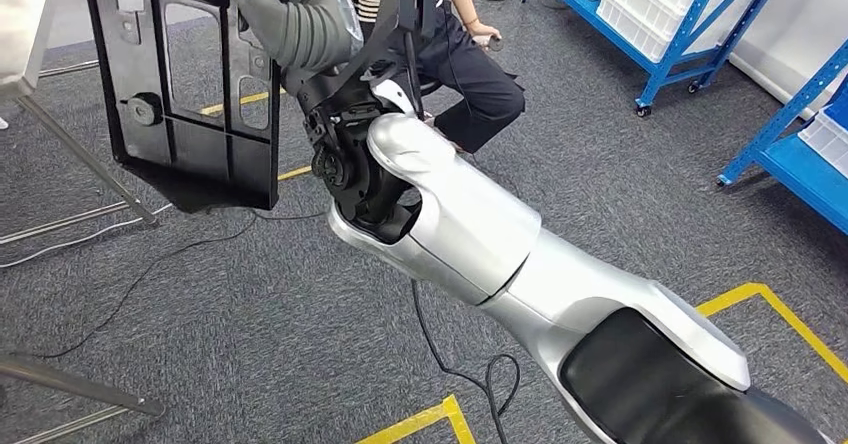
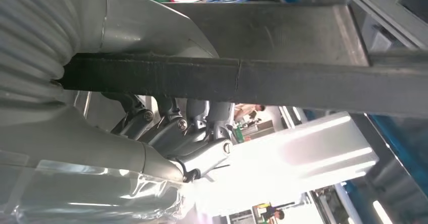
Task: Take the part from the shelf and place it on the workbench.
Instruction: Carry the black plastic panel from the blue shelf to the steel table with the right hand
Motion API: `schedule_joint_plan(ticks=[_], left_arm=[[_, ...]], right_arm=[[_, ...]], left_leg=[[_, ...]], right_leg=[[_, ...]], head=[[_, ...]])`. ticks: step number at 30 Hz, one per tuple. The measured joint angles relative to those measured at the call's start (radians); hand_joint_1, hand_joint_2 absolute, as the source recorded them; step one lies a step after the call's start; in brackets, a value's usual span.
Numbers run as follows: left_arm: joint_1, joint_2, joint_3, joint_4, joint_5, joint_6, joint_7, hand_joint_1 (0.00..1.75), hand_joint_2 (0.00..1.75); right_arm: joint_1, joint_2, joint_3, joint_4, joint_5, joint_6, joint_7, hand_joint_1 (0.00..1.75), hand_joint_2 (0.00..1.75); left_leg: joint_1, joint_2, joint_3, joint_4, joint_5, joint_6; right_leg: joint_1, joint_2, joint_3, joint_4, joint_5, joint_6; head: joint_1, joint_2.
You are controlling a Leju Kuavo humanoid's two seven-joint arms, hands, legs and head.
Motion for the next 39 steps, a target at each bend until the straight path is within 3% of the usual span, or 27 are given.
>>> schedule_joint_plan(ticks=[1,3,5,7,8,9,11,13,14,16,18,21,22,23,24,26,28,29,31,32,34,35,37,38,39], left_arm=[[0.002,-0.002,0.001,-0.004,0.013,0.000,-0.014,0.00,1.75],[0.004,-0.003,0.002,-0.006,0.047,0.001,-0.051,0.00,1.75],[0.002,0.002,0.002,0.001,0.101,0.001,-0.114,0.00,1.75],[0.001,0.011,0.002,0.017,0.147,0.000,-0.172,0.00,1.75],[0.000,0.016,0.002,0.024,0.160,0.000,-0.189,0.00,1.75],[0.000,0.020,0.002,0.031,0.171,0.000,-0.204,0.00,1.75],[-0.003,0.035,0.003,0.060,0.213,0.000,-0.265,0.00,1.75],[-0.015,0.064,0.003,0.119,0.274,-0.007,-0.368,0.00,1.75],[-0.021,0.080,0.003,0.152,0.297,-0.017,-0.415,0.00,1.75],[-0.030,0.112,0.002,0.211,0.324,-0.044,-0.477,0.00,1.75],[-0.034,0.137,0.001,0.253,0.331,-0.068,-0.498,0.00,1.75],[-0.036,0.160,0.000,0.294,0.332,-0.088,-0.505,0.00,1.75],[-0.037,0.165,-0.002,0.304,0.332,-0.094,-0.505,0.00,1.75],[-0.037,0.169,-0.003,0.312,0.332,-0.099,-0.506,0.00,1.75],[-0.037,0.172,-0.005,0.320,0.332,-0.104,-0.506,0.00,1.75],[-0.037,0.177,-0.009,0.331,0.331,-0.111,-0.506,0.00,1.75],[-0.037,0.182,-0.012,0.340,0.329,-0.116,-0.506,0.00,1.75],[-0.037,0.184,-0.013,0.344,0.328,-0.118,-0.504,0.00,1.75],[-0.035,0.188,-0.016,0.351,0.313,-0.115,-0.482,0.00,1.75],[-0.035,0.189,-0.021,0.355,0.296,-0.110,-0.456,0.00,1.75],[-0.034,0.193,-0.043,0.363,0.245,-0.099,-0.366,0.00,1.75],[-0.034,0.195,-0.059,0.367,0.218,-0.096,-0.311,0.00,1.75],[-0.034,0.198,-0.091,0.375,0.171,-0.096,-0.198,0.00,1.75],[-0.034,0.198,-0.105,0.379,0.156,-0.097,-0.149,0.00,1.75],[-0.033,0.198,-0.118,0.383,0.144,-0.098,-0.105,0.00,1.75]], right_arm=[[-0.003,0.001,0.004,0.003,-0.009,-0.007,-0.008,1.75,1.75],[-0.010,0.002,0.009,0.008,-0.022,-0.015,-0.020,1.75,1.75],[-0.016,0.001,0.015,0.017,-0.031,-0.018,-0.029,1.75,1.75],[-0.017,0.000,0.023,0.029,-0.034,-0.021,-0.034,1.75,1.75],[-0.017,0.001,0.027,0.034,-0.035,-0.022,-0.034,1.75,1.75],[-0.018,0.001,0.031,0.039,-0.035,-0.023,-0.034,1.75,1.75],[-0.020,0.001,0.036,0.048,-0.029,-0.023,-0.035,1.75,1.75],[-0.024,0.000,0.040,0.067,-0.016,-0.015,-0.033,1.75,1.75],[-0.026,-0.001,0.041,0.080,-0.007,-0.008,-0.031,1.75,1.75],[-0.027,-0.001,0.044,0.108,0.017,0.004,-0.028,1.75,1.75],[-0.028,-0.001,0.046,0.136,0.040,0.007,-0.027,1.75,1.75],[-0.027,-0.005,0.047,0.175,0.061,0.010,-0.025,1.75,1.75],[-0.025,-0.005,0.048,0.186,0.071,0.011,-0.021,1.75,1.75],[-0.023,-0.006,0.049,0.196,0.084,0.013,-0.016,1.75,1.75],[-0.022,-0.006,0.049,0.205,0.096,0.015,-0.010,1.75,1.75],[-0.025,-0.005,0.049,0.223,0.116,0.019,0.004,1.75,1.75],[-0.030,-0.004,0.049,0.240,0.128,0.026,0.014,1.75,1.75],[-0.032,-0.003,0.049,0.247,0.132,0.028,0.017,1.75,1.75],[-0.036,-0.001,0.048,0.257,0.139,0.030,0.025,1.75,1.75],[-0.040,0.000,0.049,0.259,0.144,0.029,0.032,1.75,1.75],[-0.052,0.002,0.049,0.262,0.155,0.022,0.051,1.75,1.75],[-0.059,0.002,0.051,0.261,0.161,0.017,0.063,1.75,1.75],[-0.067,0.001,0.057,0.257,0.169,0.003,0.085,1.75,1.75],[-0.068,0.001,0.062,0.253,0.172,-0.004,0.096,1.75,1.75],[-0.069,0.001,0.068,0.248,0.175,-0.010,0.105,1.75,1.75]], left_leg=[[0.002,0.003,-0.002,0.001,-0.001,-0.006],[0.000,0.045,-0.021,0.038,-0.026,-0.016],[-0.002,0.098,-0.076,0.154,-0.088,-0.024],[0.001,0.114,-0.133,0.268,-0.130,-0.031],[0.003,0.117,-0.139,0.280,-0.126,-0.034],[0.004,0.121,-0.124,0.252,-0.105,-0.035],[0.004,0.153,-0.049,0.116,-0.045,-0.035],[0.000,0.177,0.005,0.019,-0.015,-0.025],[-0.003,0.177,0.009,0.007,-0.015,-0.018],[-0.005,0.156,0.008,0.004,-0.010,-0.003],[-0.003,0.139,0.009,-0.002,-0.004,0.011],[-0.002,0.113,0.009,-0.004,0.000,0.022],[-0.003,0.102,0.008,-0.004,0.000,0.022],[-0.003,0.089,0.008,-0.004,0.000,0.022],[-0.004,0.077,0.008,-0.003,0.000,0.022],[-0.003,0.053,0.008,-0.002,0.001,0.020],[-0.004,0.033,0.006,0.000,0.003,0.013],[-0.003,0.025,0.003,0.000,0.005,0.008],[0.001,0.014,-0.002,-0.003,0.009,-0.006],[0.002,0.022,-0.006,0.000,0.006,-0.011],[0.001,0.064,-0.033,0.058,-0.031,-0.019],[0.000,0.089,-0.061,0.120,-0.065,-0.022],[0.000,0.112,-0.124,0.255,-0.124,-0.028],[0.001,0.115,-0.138,0.288,-0.131,-0.029],[0.001,0.117,-0.133,0.282,-0.120,-0.029]], right_leg=[[-0.002,-0.008,0.003,-0.004,0.003,-0.006],[-0.007,-0.027,0.010,-0.013,0.009,-0.020],[-0.007,-0.047,0.014,-0.017,0.009,-0.029],[-0.004,-0.069,0.015,-0.016,0.007,-0.032],[-0.003,-0.080,0.015,-0.016,0.006,-0.033],[-0.002,-0.089,0.016,-0.016,0.004,-0.033],[0.000,-0.105,0.019,-0.014,-0.001,-0.028],[0.008,-0.119,0.020,-0.011,-0.008,-0.019],[0.013,-0.127,0.020,-0.011,-0.009,-0.016],[0.014,-0.137,0.020,-0.010,-0.014,-0.010],[0.011,-0.111,0.002,0.029,-0.037,-0.006],[0.003,-0.062,-0.091,0.222,-0.116,-0.013],[0.003,-0.059,-0.121,0.279,-0.132,-0.012],[0.003,-0.056,-0.134,0.301,-0.132,-0.008],[0.002,-0.054,-0.128,0.280,-0.116,-0.001],[-0.002,-0.034,-0.066,0.141,-0.054,0.010],[-0.005,-0.010,-0.014,0.026,-0.008,0.011],[-0.005,-0.005,-0.004,0.006,0.000,0.008],[-0.002,-0.019,-0.002,0.002,0.006,-0.001],[-0.003,-0.027,-0.001,-0.001,0.009,-0.008],[-0.007,-0.044,0.001,-0.007,0.015,-0.018],[-0.006,-0.054,0.002,-0.007,0.015,-0.021],[-0.001,-0.074,0.002,-0.007,0.013,-0.024],[0.000,-0.084,0.002,-0.007,0.012,-0.025],[0.001,-0.093,0.002,-0.007,0.012,-0.025]], head=[[-0.001,0.000],[-0.004,0.000],[-0.007,0.000],[-0.008,0.000],[-0.008,0.000],[-0.008,0.000],[-0.009,0.000],[-0.007,0.000],[-0.005,0.000],[-0.003,0.000],[-0.002,0.000],[0.000,0.000],[0.000,0.000],[0.001,0.000],[0.001,0.000],[0.001,0.000],[0.000,0.000],[0.000,0.000],[0.000,0.000],[-0.001,0.000],[-0.004,0.000],[-0.006,0.000],[-0.007,0.000],[-0.007,0.000],[-0.007,0.000]])
